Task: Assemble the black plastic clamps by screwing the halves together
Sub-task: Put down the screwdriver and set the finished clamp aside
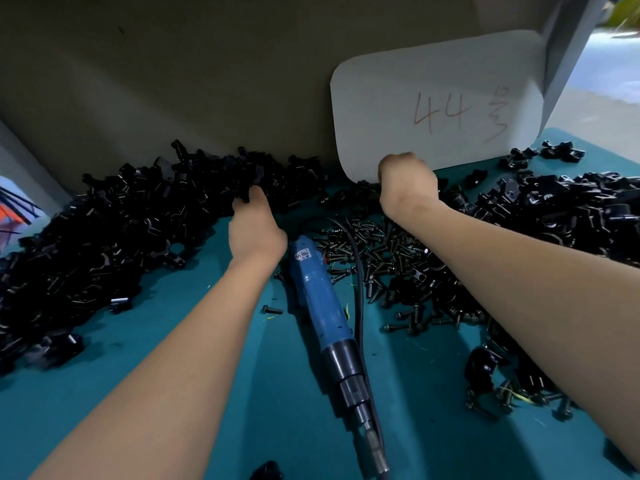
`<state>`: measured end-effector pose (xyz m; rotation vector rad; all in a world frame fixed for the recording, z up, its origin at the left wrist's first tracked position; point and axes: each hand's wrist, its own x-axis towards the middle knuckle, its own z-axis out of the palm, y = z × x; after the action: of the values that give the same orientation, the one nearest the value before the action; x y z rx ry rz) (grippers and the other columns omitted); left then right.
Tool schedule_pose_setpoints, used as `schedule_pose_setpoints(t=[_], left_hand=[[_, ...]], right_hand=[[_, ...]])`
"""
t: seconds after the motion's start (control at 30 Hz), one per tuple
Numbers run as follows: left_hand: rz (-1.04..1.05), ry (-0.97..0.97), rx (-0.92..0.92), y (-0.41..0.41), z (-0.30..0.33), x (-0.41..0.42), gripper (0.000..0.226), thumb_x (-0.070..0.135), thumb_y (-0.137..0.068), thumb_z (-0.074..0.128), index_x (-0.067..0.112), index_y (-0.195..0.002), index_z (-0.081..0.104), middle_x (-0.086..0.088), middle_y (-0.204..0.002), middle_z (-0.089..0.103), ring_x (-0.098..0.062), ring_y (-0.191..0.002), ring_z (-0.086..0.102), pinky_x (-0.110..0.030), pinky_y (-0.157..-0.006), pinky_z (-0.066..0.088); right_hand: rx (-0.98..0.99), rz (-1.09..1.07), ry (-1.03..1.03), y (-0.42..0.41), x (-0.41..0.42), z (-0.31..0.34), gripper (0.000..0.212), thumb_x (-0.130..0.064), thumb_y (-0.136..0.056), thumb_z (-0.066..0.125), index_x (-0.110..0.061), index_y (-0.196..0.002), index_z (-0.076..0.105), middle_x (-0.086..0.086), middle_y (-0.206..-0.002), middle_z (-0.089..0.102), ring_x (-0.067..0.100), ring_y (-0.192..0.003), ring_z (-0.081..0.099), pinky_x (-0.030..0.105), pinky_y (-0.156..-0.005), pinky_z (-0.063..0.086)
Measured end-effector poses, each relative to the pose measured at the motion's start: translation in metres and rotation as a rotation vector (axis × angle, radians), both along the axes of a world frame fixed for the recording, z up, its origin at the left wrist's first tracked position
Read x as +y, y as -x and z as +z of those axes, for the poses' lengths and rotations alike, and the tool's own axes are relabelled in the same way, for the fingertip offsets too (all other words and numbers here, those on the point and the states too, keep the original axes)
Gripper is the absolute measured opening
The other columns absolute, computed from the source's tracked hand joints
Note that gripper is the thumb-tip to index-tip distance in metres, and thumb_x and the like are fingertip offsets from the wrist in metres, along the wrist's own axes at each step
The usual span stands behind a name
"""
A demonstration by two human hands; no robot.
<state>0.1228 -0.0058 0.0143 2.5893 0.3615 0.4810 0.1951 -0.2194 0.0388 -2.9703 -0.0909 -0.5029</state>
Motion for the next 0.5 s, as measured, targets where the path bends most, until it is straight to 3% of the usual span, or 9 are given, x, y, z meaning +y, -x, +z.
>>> schedule_pose_setpoints(t=[0.07, 0.13, 0.2, 0.23, 0.33, 0.4, 0.5], left_hand=[[0.045, 0.018, 0.027, 0.005, 0.004, -0.002, 0.051, -0.004, -0.085, 0.06, 0.001, -0.132, 0.041, -0.028, -0.123, 0.052, -0.046, -0.097, 0.061, -0.042, -0.071, 0.046], [0.114, 0.102, 0.032, 0.012, 0.007, -0.003, 0.055, 0.004, -0.09, 0.057, 0.005, -0.141, 0.037, -0.027, -0.126, 0.053, -0.047, -0.102, 0.061, -0.044, -0.078, 0.051], [0.164, 0.254, 0.036, 0.022, 0.008, 0.0, 0.06, 0.008, -0.094, 0.051, 0.011, -0.151, 0.034, -0.023, -0.13, 0.054, -0.042, -0.109, 0.061, -0.05, -0.091, 0.055], [0.177, 0.371, 0.012, 0.029, 0.008, 0.003, 0.057, 0.009, -0.096, 0.049, 0.013, -0.151, 0.036, -0.019, -0.129, 0.057, -0.039, -0.109, 0.063, -0.05, -0.093, 0.056], [0.179, 0.89, -0.206, 0.058, 0.009, 0.005, 0.023, 0.004, -0.101, 0.051, 0.012, -0.12, 0.06, -0.01, -0.109, 0.065, -0.02, -0.077, 0.07, -0.035, -0.076, 0.06], [0.11, 1.207, -0.319, 0.085, 0.009, 0.004, 0.01, 0.0, -0.102, 0.058, 0.007, -0.106, 0.063, -0.007, -0.094, 0.064, -0.013, -0.058, 0.067, -0.026, -0.064, 0.06], [-0.02, 1.348, -0.354, 0.12, 0.003, 0.0, 0.006, 0.002, -0.099, 0.066, 0.006, -0.103, 0.067, -0.005, -0.087, 0.066, -0.018, -0.063, 0.072, -0.024, -0.063, 0.059]], right_hand=[[-0.051, 0.007, -0.215, 0.008, 0.003, 0.005, 0.03, 0.014, -0.085, 0.054, -0.006, -0.104, 0.065, 0.015, -0.097, 0.062, 0.038, -0.092, 0.065, 0.041, -0.072, 0.055], [0.016, 0.06, -0.703, 0.021, 0.009, 0.012, 0.041, 0.011, -0.093, 0.046, -0.01, -0.122, 0.068, 0.017, -0.107, 0.067, 0.035, -0.089, 0.069, 0.043, -0.081, 0.061], [0.105, 0.118, -1.189, 0.045, 0.019, 0.02, 0.036, 0.008, -0.098, 0.045, -0.009, -0.112, 0.073, 0.015, -0.101, 0.07, 0.023, -0.072, 0.067, 0.036, -0.071, 0.061], [0.152, 0.146, -1.337, 0.059, 0.023, 0.021, 0.028, 0.004, -0.099, 0.052, -0.01, -0.104, 0.075, 0.01, -0.094, 0.071, 0.017, -0.065, 0.062, 0.028, -0.063, 0.056], [0.22, 0.263, -1.468, 0.099, 0.029, 0.018, 0.009, -0.01, -0.092, 0.077, -0.015, -0.085, 0.074, -0.006, -0.064, 0.061, 0.011, -0.055, 0.046, 0.019, -0.048, 0.04], [0.253, 0.33, -1.518, 0.123, 0.033, 0.012, 0.011, -0.006, -0.089, 0.079, -0.013, -0.086, 0.072, -0.005, -0.062, 0.059, 0.01, -0.051, 0.044, 0.02, -0.045, 0.036], [0.299, 0.41, -1.564, 0.152, 0.043, 0.004, 0.016, -0.003, -0.088, 0.079, -0.012, -0.095, 0.068, -0.001, -0.069, 0.059, 0.008, -0.05, 0.044, 0.02, -0.047, 0.037]])
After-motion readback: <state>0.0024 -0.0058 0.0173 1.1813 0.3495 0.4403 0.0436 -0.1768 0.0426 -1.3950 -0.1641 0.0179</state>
